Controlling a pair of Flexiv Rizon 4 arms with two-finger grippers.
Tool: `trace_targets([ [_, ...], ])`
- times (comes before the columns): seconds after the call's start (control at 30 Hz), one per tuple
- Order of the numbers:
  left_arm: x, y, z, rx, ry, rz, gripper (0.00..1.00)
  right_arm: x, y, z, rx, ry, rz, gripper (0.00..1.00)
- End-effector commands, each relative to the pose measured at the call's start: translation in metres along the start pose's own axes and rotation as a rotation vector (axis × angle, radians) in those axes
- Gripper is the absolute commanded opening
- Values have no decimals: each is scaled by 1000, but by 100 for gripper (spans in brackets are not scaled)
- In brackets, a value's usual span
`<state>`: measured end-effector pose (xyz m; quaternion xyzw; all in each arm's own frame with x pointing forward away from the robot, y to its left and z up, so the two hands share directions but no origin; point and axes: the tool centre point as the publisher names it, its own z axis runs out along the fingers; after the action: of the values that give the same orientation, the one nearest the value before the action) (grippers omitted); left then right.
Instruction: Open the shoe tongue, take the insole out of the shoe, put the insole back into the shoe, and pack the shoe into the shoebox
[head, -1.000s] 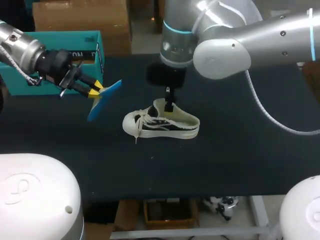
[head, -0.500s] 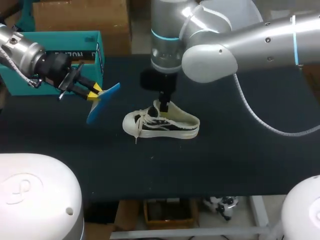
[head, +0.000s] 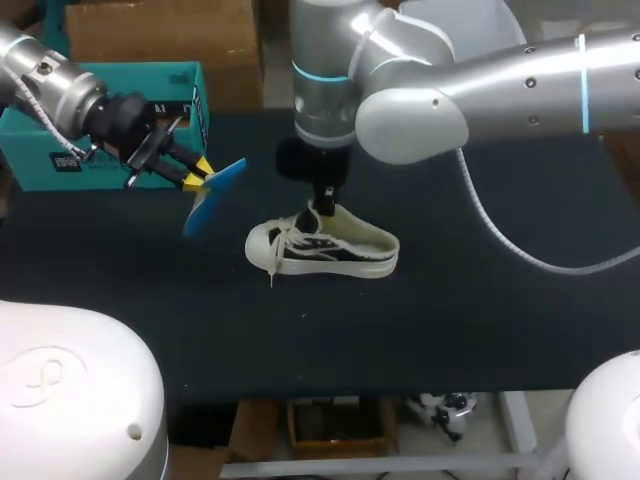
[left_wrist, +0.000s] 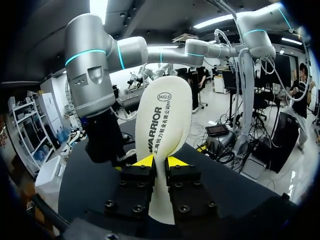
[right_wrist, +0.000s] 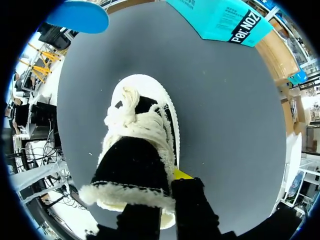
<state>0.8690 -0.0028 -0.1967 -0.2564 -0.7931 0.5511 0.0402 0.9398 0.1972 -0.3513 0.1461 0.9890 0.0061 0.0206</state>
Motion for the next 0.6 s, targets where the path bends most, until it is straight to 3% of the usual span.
trace_targets([
  [0.03, -17, 2, 1, 29, 90, 22, 0, 6, -3, -10, 1, -6, 62, 0],
  [0.27, -31, -8, 11, 88, 174, 87, 0, 15, -13, -22, 0, 30, 266, 0],
  [0.6, -51, -12, 29, 194, 297, 163, 0, 35, -38, -22, -74, 93, 613, 0],
])
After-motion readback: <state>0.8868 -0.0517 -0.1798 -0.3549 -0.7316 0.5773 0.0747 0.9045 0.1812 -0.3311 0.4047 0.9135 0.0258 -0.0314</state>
